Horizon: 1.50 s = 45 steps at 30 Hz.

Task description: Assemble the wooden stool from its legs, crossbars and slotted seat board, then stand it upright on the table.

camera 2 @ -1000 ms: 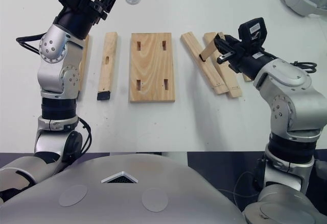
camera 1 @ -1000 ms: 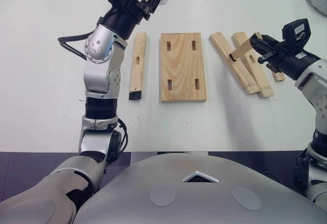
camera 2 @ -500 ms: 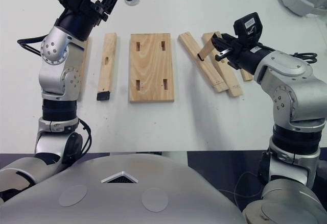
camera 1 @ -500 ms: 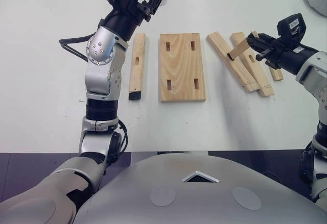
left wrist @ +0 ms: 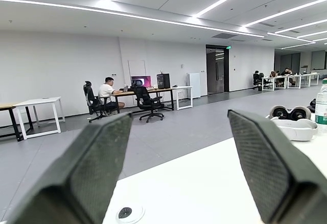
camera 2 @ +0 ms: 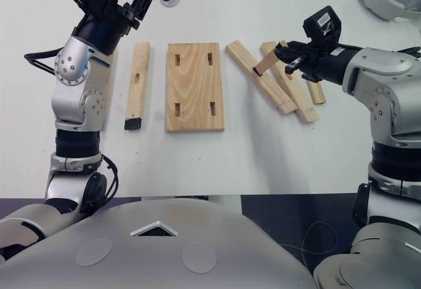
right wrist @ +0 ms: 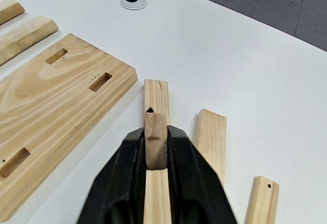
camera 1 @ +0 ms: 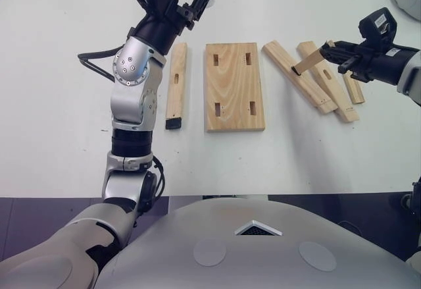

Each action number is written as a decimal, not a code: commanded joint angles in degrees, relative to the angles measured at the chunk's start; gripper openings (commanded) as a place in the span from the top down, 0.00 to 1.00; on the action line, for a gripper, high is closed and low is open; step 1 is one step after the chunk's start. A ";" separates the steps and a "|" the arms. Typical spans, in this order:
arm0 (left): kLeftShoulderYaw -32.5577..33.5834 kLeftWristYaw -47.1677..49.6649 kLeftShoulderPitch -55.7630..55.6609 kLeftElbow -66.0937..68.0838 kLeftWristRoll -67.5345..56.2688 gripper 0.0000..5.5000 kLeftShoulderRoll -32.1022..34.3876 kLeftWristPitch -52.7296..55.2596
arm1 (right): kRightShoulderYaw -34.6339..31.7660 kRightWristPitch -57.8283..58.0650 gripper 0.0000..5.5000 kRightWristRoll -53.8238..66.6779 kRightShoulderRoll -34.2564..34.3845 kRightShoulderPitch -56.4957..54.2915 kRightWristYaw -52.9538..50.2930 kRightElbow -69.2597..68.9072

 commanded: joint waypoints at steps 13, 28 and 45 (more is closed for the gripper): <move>-0.58 0.66 0.98 -1.01 1.06 0.38 -0.16 -0.11 | 3.14 -3.08 0.56 -4.48 -0.23 -2.70 0.22 0.85; -1.60 0.00 -0.13 0.23 0.84 0.38 -0.50 -0.10 | -23.18 -31.95 0.43 5.53 16.75 -6.92 -3.33 15.77; -1.08 -1.55 -2.09 1.98 0.71 0.38 -0.52 -0.31 | -13.75 -39.64 0.43 0.30 26.50 -3.73 -9.94 15.10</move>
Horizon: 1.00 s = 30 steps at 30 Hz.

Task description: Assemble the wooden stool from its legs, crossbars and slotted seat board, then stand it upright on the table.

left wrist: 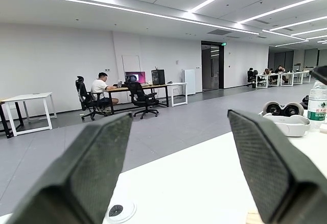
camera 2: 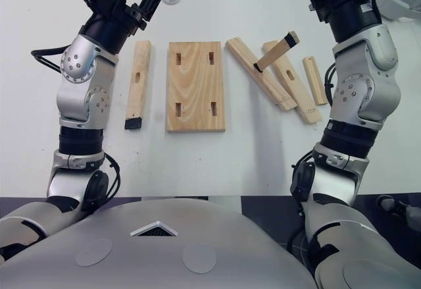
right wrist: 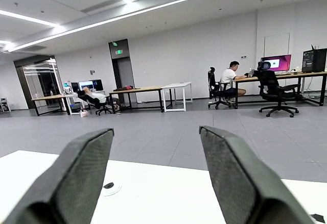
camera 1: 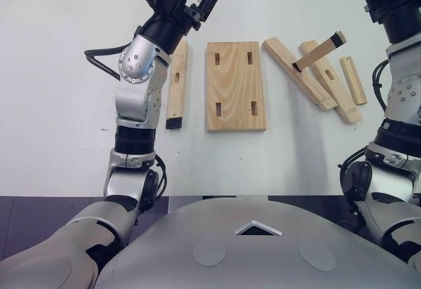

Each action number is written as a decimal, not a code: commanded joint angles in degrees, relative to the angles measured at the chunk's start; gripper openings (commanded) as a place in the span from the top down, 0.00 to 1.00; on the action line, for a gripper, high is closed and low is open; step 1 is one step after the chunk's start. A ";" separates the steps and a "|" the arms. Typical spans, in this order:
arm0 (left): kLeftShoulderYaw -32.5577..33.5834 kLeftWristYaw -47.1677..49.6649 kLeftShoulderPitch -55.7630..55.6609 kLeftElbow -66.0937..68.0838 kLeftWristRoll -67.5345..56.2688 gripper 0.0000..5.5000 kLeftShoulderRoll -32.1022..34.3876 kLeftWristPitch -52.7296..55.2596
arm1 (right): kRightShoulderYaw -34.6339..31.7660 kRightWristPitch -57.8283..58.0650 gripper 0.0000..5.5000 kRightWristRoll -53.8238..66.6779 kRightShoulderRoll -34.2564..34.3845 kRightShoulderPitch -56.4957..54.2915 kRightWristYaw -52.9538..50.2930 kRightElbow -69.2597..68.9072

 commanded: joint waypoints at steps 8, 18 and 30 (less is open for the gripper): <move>-0.07 -0.24 -1.27 0.62 0.79 0.38 -0.10 -0.55 | 5.69 -0.66 0.43 -4.78 2.86 -2.38 -0.27 11.42; -0.22 0.31 -0.68 0.25 0.98 0.38 -0.76 -0.75 | 5.86 -1.20 0.43 -3.87 2.23 -6.02 1.80 8.75; 0.26 0.84 0.34 -0.92 0.99 0.38 -0.25 -0.54 | -10.11 8.60 0.43 9.95 -9.18 11.91 5.43 -15.55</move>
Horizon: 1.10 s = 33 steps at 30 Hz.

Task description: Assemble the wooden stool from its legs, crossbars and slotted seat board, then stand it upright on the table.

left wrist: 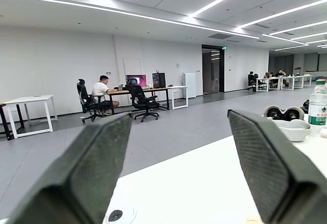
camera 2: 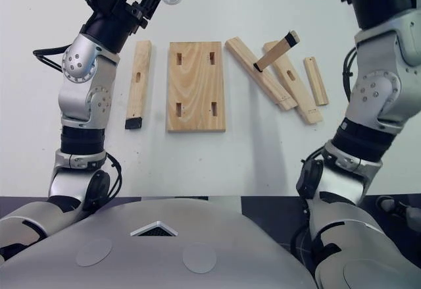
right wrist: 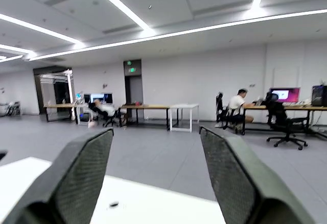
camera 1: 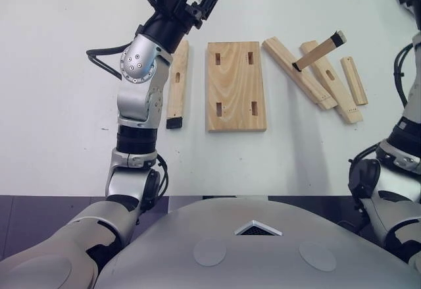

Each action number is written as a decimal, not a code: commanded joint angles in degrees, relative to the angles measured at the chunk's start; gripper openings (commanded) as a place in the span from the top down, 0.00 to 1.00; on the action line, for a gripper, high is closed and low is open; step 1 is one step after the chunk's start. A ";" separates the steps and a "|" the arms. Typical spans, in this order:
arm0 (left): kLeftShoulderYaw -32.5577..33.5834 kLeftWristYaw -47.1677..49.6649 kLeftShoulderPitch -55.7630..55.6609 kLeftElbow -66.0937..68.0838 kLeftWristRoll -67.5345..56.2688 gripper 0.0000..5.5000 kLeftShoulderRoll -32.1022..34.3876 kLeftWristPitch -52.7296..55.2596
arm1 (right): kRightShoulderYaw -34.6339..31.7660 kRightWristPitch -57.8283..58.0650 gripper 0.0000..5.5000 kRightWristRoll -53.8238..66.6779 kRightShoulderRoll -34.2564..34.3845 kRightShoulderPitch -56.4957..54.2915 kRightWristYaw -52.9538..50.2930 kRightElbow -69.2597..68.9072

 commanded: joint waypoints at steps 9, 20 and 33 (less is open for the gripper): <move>0.59 -0.07 -0.75 0.55 1.25 0.38 1.45 0.16 | -4.54 9.67 0.43 5.88 -8.87 24.51 11.52 -4.95; 0.21 -0.04 -1.89 2.54 2.28 0.38 0.74 -0.69 | 18.25 7.10 0.30 -14.12 -11.58 13.29 12.59 11.90; 0.32 -0.41 -2.27 3.00 2.43 0.38 0.40 -0.62 | 26.89 0.02 0.30 -22.91 -9.26 6.87 17.35 28.28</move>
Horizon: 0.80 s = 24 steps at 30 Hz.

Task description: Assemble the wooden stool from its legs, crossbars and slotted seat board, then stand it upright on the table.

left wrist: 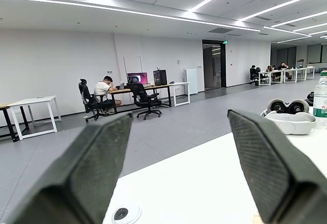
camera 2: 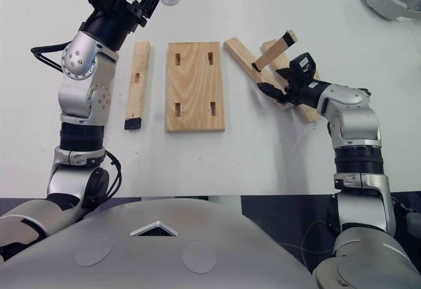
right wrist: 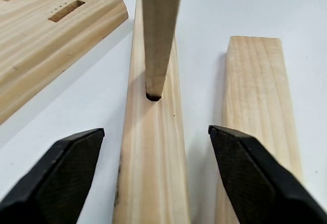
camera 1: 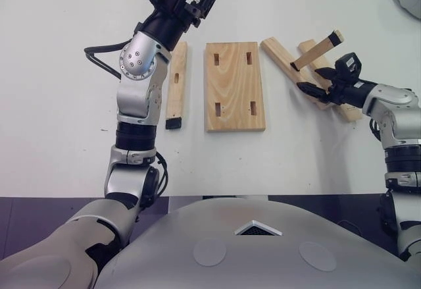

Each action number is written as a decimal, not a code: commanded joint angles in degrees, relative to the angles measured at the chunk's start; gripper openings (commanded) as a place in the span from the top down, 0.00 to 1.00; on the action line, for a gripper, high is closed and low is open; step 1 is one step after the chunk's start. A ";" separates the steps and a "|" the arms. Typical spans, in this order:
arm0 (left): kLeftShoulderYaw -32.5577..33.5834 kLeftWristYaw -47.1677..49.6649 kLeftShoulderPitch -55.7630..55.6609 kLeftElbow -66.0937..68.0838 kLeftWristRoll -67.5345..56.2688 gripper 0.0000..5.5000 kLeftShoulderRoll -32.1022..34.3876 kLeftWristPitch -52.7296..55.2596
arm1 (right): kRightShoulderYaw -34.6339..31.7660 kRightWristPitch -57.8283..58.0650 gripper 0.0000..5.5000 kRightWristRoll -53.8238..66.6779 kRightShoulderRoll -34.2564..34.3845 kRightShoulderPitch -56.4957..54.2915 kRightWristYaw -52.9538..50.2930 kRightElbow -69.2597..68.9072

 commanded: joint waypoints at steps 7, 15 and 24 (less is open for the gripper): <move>0.02 -0.24 -1.13 0.64 0.44 0.38 -0.05 -0.28 | 4.38 4.47 0.30 -5.35 0.36 0.92 -1.44 1.45; -0.42 0.05 -0.89 0.93 1.17 0.38 -0.04 0.04 | -1.05 7.55 0.57 -2.09 2.59 1.98 -6.32 -3.14; 2.44 2.24 -2.06 -0.11 -6.71 0.38 -3.78 13.70 | -8.09 -9.99 0.63 -2.59 7.34 1.89 -12.29 -9.25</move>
